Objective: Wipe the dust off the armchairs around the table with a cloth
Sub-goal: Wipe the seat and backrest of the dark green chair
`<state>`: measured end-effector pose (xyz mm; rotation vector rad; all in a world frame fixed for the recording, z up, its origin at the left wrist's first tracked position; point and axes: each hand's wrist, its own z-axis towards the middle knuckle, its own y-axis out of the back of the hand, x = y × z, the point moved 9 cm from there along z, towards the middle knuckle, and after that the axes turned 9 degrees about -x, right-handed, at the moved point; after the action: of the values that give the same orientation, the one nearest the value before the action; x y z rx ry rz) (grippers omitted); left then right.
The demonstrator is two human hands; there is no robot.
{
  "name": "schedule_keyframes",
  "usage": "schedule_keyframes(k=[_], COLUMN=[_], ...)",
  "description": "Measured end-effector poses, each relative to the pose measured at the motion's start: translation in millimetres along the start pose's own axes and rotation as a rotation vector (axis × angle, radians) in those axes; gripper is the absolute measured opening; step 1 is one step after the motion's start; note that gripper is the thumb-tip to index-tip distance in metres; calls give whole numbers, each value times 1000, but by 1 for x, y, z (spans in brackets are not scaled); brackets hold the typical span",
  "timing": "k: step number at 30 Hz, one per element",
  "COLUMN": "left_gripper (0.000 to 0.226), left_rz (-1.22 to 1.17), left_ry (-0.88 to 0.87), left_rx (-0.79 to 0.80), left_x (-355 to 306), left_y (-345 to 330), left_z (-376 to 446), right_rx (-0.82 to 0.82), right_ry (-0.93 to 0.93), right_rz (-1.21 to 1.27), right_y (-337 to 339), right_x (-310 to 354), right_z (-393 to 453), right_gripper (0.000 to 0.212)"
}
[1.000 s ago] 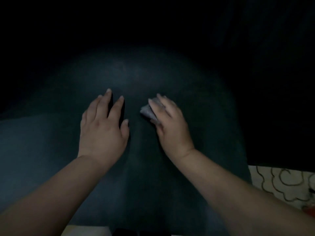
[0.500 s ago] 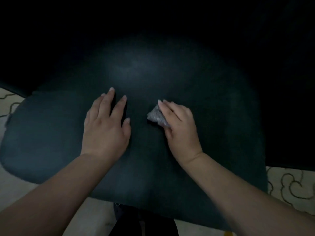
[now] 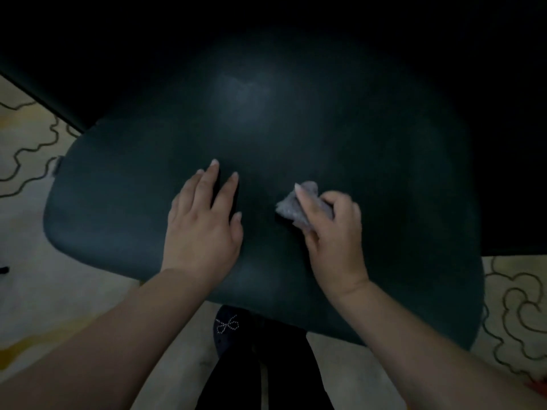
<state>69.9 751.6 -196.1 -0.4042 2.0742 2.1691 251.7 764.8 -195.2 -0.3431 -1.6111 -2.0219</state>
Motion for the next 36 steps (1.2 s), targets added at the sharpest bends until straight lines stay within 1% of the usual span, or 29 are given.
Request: schedule_keyframes(k=[2,4,5,7,11,14,15,17,19,20,22,23,25,28,30,31,32,34,36], left_gripper=[57,58,59,59,59,59,59,59,58,58,58,58,58,57,56,56,56,55,56], left_rz=[7,10,15,25,25,16,17,11,2,-2,-12,-14,-14,-18,-11,-11,-12,-13,-6], left_ry=[8,45,66,110,174,184,183,189,199,204,206,207,206,207,196,189,187,191,195], left_rx=[-1,-12,-19,-28,-26,-22,-25,-37,-47,-44,-27,-19,-14,-12,-29,-41,-51,-59,-52], left_x=[2,10,15,28,49,57,59,64,70,74,81,84,91,97,99,100,101,104,106], left_y=[1,4,6,8,12,14,15,19,21,22,22,22,22,26,30,32,34,35,33], left_z=[-5,-8,-9,-12,-18,-22,-23,-24,-25,-25,-25,-26,-27,-31,-33,-34,-35,-37,-39], right_rx=[-94,-219,-257,-277,-226,-102,-86,-151,-223,-208,-121,-86,-19,100,129,111,69,-30,-59], right_ry=[-72,-248,-321,-375,-333,-217,-181,-173,-228,-267,-312,-289,-165,34,93,107,95,4,-121], right_rz=[-60,-123,-139,-155,-72,55,91,114,54,28,-3,-20,-16,125,181,172,128,12,-30], right_y=[18,38,42,36,0,-24,-25,-15,-7,-10,-27,-36,-54,-73,-72,-68,-64,-58,-58], right_x=[-14,-39,-46,-40,11,51,58,55,33,21,10,17,51,109,123,120,112,88,65], right_z=[-12,-18,-20,-22,-24,-28,-26,-7,25,44,71,75,63,9,-12,-7,5,42,74], right_gripper=[62,66,67,68,64,63,63,61,64,66,64,62,60,58,60,62,64,65,62])
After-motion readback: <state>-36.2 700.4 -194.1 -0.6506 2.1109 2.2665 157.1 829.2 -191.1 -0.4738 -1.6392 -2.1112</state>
